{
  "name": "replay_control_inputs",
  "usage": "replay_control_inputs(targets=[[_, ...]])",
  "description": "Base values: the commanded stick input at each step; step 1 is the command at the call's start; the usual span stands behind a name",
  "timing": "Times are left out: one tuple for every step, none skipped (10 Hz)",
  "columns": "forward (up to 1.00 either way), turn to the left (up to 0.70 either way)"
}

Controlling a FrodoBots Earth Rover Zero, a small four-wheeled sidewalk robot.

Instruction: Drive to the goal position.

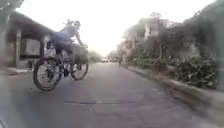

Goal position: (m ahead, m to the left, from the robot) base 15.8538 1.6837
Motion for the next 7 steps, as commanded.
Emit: replay_control_inputs(targets=[[1.00,0.04],[1.00,0.04],[1.00,0.04],[1.00,0.04],[1.00,0.04],[1.00,0.04],[1.00,0.04]])
